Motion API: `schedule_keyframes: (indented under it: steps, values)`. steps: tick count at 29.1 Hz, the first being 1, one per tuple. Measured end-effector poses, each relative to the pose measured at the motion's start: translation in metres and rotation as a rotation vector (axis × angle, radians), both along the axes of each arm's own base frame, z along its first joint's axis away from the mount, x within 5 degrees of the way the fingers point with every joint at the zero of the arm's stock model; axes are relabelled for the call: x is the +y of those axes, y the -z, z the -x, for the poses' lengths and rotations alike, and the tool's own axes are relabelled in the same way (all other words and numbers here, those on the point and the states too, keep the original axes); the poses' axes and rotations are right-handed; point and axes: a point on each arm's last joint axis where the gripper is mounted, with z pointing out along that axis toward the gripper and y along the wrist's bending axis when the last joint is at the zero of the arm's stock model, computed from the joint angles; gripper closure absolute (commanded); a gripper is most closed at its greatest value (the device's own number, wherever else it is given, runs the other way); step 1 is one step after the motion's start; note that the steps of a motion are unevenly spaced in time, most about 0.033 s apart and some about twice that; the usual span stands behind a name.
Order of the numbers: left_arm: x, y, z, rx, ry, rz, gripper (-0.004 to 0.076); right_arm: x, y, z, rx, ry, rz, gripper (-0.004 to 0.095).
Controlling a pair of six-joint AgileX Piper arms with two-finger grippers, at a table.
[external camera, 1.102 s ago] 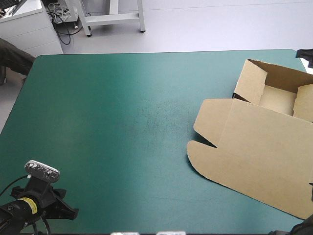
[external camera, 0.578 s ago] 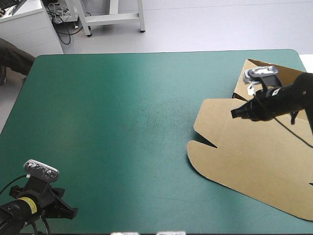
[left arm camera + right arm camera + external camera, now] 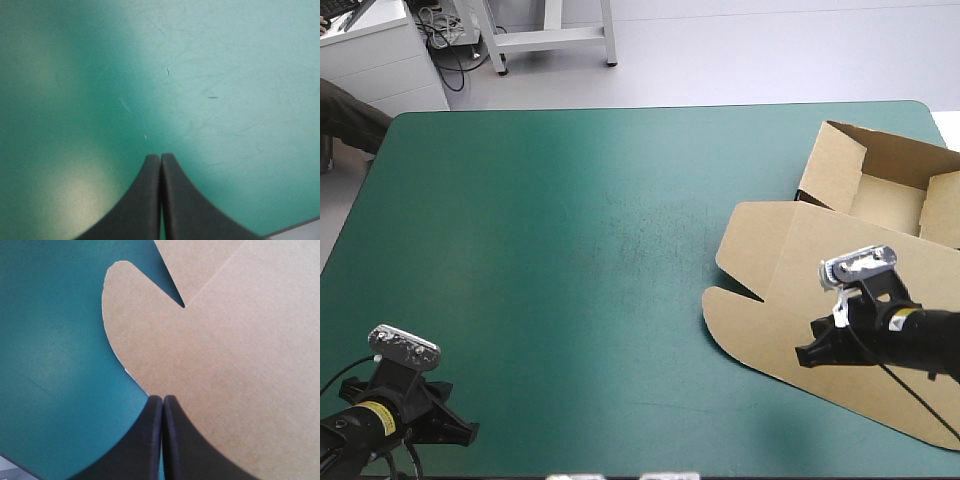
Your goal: Fold the box
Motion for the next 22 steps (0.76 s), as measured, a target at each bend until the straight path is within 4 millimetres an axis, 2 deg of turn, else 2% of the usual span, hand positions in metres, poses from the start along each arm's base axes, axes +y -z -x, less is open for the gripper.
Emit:
schedule_keyframes:
  steps: [3, 10, 16, 22]
  values:
    - [-0.001, 0.0, -0.001, -0.008, 0.002, 0.007, 0.0756, -0.004, 0.0, 0.03, -0.093, 0.004, -0.012, 0.0926]
    - [-0.003, -0.001, -0.001, -0.02, 0.01, 0.038, 0.0756, -0.01, 0.014, 0.076, -0.248, 0.012, -0.034, 0.0926]
    - [-0.004, -0.001, -0.002, -0.026, 0.012, 0.05, 0.0756, -0.012, 0.04, 0.097, -0.277, 0.013, -0.039, 0.0926]
    - [-0.006, 0.012, -0.003, 0.002, 0.016, 0.048, 0.0756, -0.013, 0.065, 0.101, -0.285, 0.025, -0.041, 0.0926]
